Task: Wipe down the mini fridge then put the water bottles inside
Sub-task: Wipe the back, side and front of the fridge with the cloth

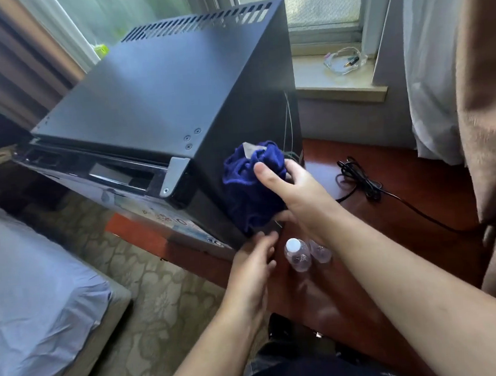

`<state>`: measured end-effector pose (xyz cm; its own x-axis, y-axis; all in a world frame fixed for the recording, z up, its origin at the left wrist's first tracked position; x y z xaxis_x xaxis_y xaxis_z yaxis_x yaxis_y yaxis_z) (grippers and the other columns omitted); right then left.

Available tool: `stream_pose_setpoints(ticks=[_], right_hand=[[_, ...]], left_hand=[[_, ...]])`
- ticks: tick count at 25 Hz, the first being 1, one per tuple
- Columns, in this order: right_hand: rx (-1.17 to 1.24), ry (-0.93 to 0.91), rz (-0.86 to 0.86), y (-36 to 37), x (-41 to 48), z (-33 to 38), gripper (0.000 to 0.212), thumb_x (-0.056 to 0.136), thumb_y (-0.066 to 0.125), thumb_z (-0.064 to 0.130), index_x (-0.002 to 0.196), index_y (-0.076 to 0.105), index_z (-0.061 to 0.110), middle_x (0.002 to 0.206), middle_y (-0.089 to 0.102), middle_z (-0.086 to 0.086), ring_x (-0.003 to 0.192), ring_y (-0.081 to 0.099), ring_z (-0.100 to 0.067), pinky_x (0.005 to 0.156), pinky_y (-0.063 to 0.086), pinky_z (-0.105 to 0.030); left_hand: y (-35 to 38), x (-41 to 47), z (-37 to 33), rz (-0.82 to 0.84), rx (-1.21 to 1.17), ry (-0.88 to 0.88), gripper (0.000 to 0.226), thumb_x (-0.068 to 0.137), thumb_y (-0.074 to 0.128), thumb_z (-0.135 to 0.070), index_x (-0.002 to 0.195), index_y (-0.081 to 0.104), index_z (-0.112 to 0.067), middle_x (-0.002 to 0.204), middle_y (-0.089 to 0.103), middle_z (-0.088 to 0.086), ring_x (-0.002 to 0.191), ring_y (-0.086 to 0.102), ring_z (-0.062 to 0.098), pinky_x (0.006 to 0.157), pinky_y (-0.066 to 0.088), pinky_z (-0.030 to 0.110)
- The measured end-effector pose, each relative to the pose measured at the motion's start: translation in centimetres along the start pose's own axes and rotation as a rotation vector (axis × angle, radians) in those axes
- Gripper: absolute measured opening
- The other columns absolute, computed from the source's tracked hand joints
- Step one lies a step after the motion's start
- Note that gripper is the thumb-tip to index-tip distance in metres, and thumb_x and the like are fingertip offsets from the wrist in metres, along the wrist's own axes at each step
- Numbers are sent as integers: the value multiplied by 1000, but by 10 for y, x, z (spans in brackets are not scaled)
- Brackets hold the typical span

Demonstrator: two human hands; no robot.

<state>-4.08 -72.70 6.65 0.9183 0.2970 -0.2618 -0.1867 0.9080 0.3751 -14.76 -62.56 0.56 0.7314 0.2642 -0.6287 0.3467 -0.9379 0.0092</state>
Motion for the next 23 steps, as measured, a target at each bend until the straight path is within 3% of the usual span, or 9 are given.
stream_pose_setpoints(ticks=[2,5,9,13,18,23], right_hand=[[-95,-67,-89,3,1,12,37,85,80,39,112,61,22,104,76,3,94,78,-14,77,65,-44],[-166,-80,-130,3,9,14,40,80,85,34,110,60,24,102,75,2,92,78,-15,79,65,-47],[-254,-26,-119,-11,21,18,48,82,85,29,120,60,14,111,74,-10,84,78,-15,68,65,-38],[-252,61,-135,-25,33,2,50,83,84,29,123,59,15,118,72,-12,95,78,-24,75,64,-56],[-205,91,-135,-32,40,-12,47,84,83,28,124,61,17,119,73,-13,98,78,-28,78,60,-66],[-258,70,-146,-44,45,-13,45,81,84,31,120,64,18,115,76,-13,99,77,-30,81,58,-68]], left_hand=[[-6,23,31,45,247,-86,85,72,82,-36,150,53,-17,144,60,0,120,58,13,106,45,30],[-3,48,62,143,597,-53,112,69,83,-44,163,26,-28,167,31,5,142,44,15,119,38,33],[14,79,80,251,758,75,109,78,88,-29,164,21,-30,162,30,5,149,37,16,123,28,27],[22,110,94,274,757,125,105,73,91,-22,158,30,-36,150,39,4,136,50,17,120,38,30],[21,154,124,245,610,95,113,50,85,-43,152,38,-38,146,51,6,127,63,17,114,48,38],[30,159,126,272,555,90,89,64,88,-17,142,47,-32,137,63,1,123,64,14,113,48,34]])
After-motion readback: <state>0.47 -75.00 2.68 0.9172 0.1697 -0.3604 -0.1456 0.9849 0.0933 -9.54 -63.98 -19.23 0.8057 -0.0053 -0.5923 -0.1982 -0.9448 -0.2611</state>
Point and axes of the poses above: each hand's wrist, its own x-axis towards the middle knuckle, its own y-axis out of the palm, z = x × y, the point moved 9 cm from there along x, towards the middle knuckle
